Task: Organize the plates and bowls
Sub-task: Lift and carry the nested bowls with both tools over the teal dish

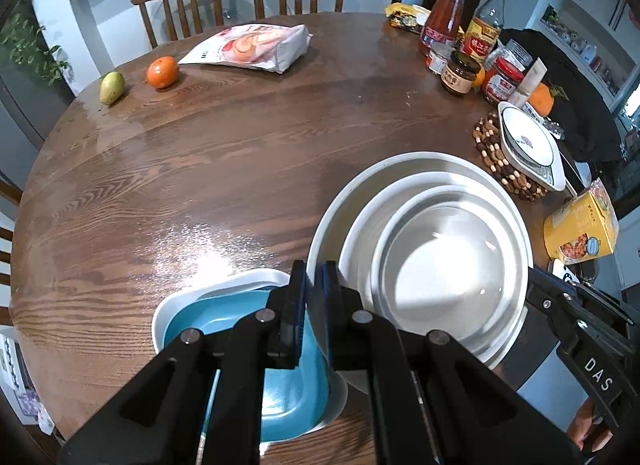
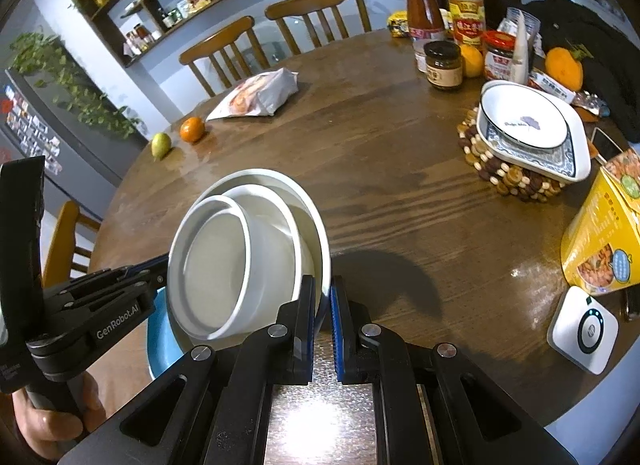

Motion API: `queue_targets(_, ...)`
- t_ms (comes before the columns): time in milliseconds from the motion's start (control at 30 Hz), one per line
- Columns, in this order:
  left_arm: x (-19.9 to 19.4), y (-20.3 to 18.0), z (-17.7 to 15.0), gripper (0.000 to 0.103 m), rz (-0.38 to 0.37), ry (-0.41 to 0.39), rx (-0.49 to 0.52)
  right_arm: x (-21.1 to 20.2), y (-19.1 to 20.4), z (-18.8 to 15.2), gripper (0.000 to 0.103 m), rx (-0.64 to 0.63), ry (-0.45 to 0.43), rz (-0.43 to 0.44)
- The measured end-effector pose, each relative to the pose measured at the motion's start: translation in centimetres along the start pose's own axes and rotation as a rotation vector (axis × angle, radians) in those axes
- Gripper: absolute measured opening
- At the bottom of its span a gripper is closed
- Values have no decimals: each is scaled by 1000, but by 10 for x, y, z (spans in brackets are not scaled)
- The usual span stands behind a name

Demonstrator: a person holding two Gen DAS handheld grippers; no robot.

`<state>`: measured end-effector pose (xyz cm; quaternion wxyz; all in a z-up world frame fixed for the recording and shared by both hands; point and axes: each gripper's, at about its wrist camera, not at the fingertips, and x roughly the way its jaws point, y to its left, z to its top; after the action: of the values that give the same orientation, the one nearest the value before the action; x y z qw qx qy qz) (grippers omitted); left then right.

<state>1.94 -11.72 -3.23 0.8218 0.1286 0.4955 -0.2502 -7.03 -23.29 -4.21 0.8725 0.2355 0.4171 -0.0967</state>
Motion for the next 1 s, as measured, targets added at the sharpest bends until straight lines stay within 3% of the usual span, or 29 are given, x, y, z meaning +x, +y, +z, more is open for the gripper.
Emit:
queue_targets(567, -29, 55, -26, 3, 94, -29, -144, 14, 54, 3, 11, -133, 40, 91)
queue_targets(1000, -31, 92, -63, 3, 161, 29, -240, 38, 91, -23, 11, -222, 133, 147)
